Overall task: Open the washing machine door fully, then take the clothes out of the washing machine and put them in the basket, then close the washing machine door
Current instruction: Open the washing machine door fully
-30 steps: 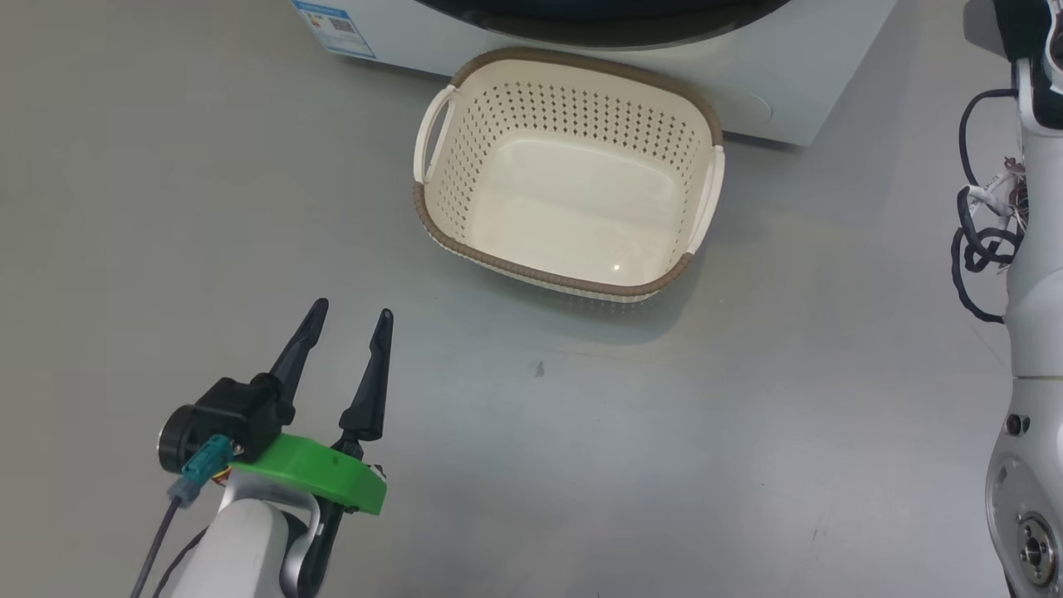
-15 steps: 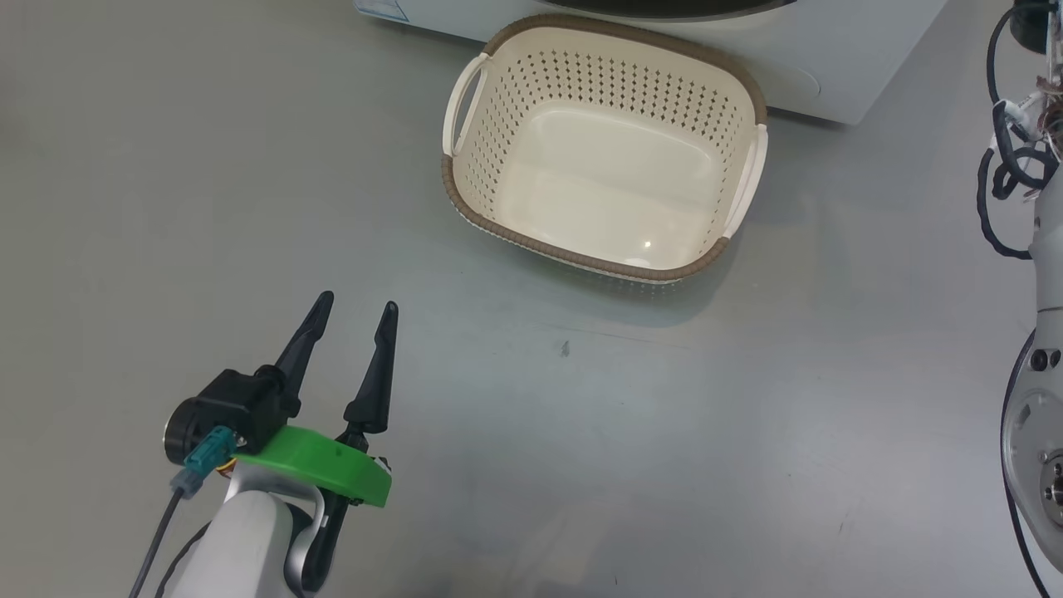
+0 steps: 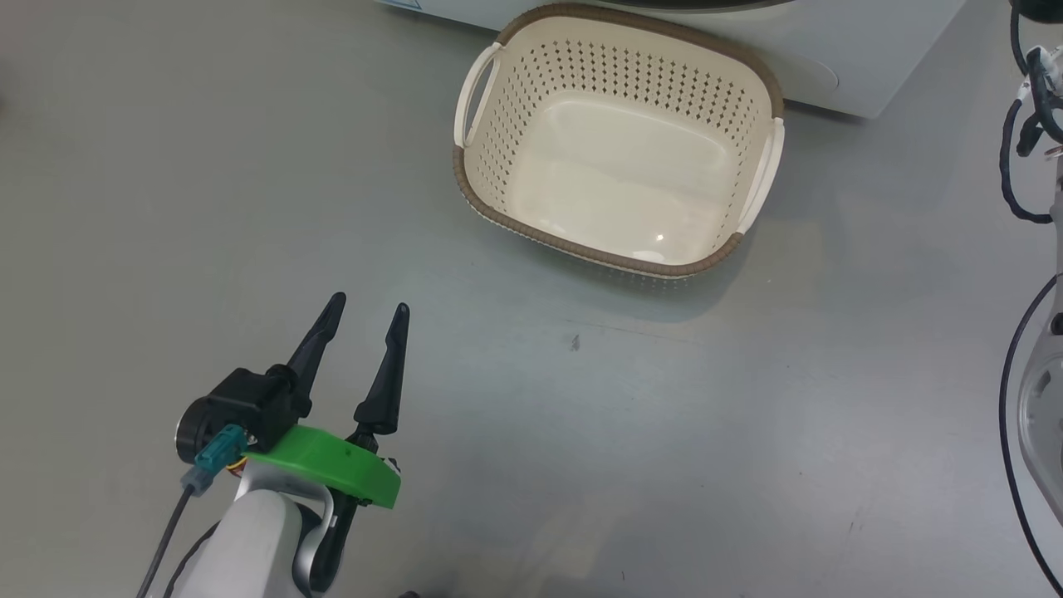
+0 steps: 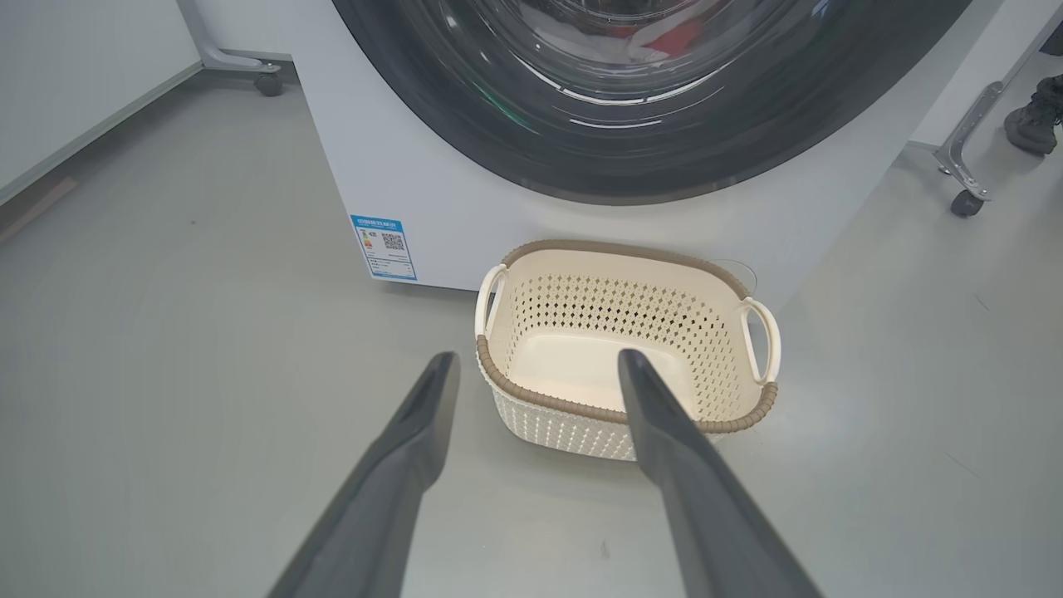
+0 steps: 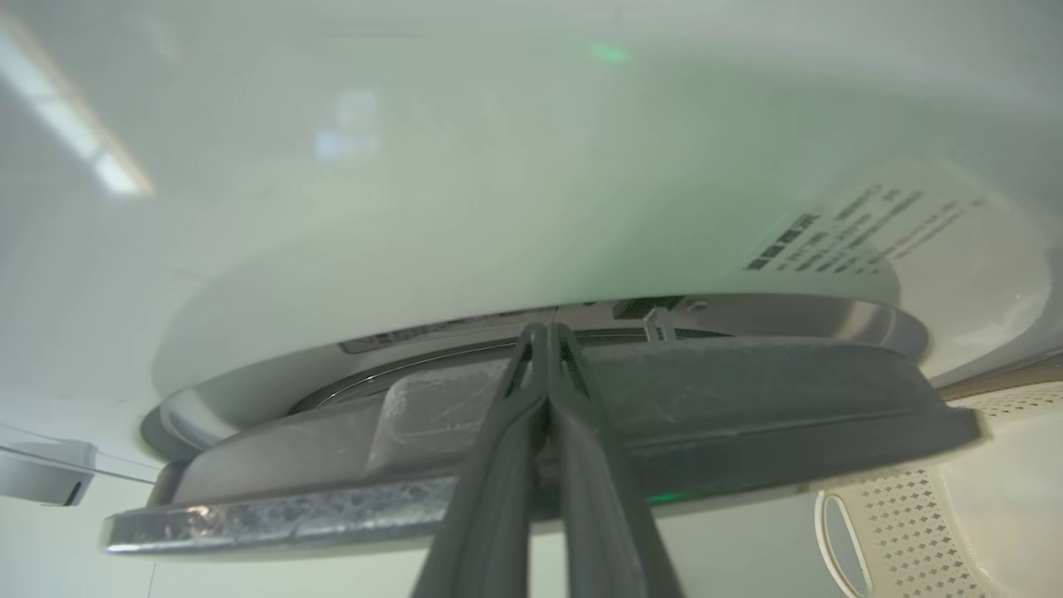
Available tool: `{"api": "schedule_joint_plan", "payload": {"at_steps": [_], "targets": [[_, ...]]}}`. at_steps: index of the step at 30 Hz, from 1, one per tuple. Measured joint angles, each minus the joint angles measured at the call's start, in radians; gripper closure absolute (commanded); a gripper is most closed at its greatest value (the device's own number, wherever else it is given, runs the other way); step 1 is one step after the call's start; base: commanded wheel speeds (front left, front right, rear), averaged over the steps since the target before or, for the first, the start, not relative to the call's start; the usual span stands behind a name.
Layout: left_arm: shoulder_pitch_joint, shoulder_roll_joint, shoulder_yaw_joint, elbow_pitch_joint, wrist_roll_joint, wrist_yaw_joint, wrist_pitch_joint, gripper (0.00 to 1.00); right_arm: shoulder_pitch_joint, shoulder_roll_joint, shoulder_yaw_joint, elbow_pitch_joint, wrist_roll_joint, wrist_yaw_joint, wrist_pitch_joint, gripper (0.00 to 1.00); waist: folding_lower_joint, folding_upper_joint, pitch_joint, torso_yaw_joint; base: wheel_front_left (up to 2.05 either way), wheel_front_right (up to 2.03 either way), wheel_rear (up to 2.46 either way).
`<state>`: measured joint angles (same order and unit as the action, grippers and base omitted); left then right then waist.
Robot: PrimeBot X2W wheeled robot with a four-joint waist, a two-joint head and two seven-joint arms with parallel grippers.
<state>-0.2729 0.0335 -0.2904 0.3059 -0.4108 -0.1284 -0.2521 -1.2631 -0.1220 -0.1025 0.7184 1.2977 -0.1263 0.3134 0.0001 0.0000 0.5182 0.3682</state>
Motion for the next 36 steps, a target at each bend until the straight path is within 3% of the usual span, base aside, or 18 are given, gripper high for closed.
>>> {"api": "schedule_joint_plan", "payload": {"at_steps": [36], "targets": [[-0.018, -0.002, 0.01, 0.018, 0.001, 0.0, 0.0, 0.0, 0.004, -0.008, -0.011, 0.121, 0.077, 0.001, 0.187, 1.0, -0.0001, 0.0, -0.048, -0.023, 0.0, 0.0, 0.0]]}}
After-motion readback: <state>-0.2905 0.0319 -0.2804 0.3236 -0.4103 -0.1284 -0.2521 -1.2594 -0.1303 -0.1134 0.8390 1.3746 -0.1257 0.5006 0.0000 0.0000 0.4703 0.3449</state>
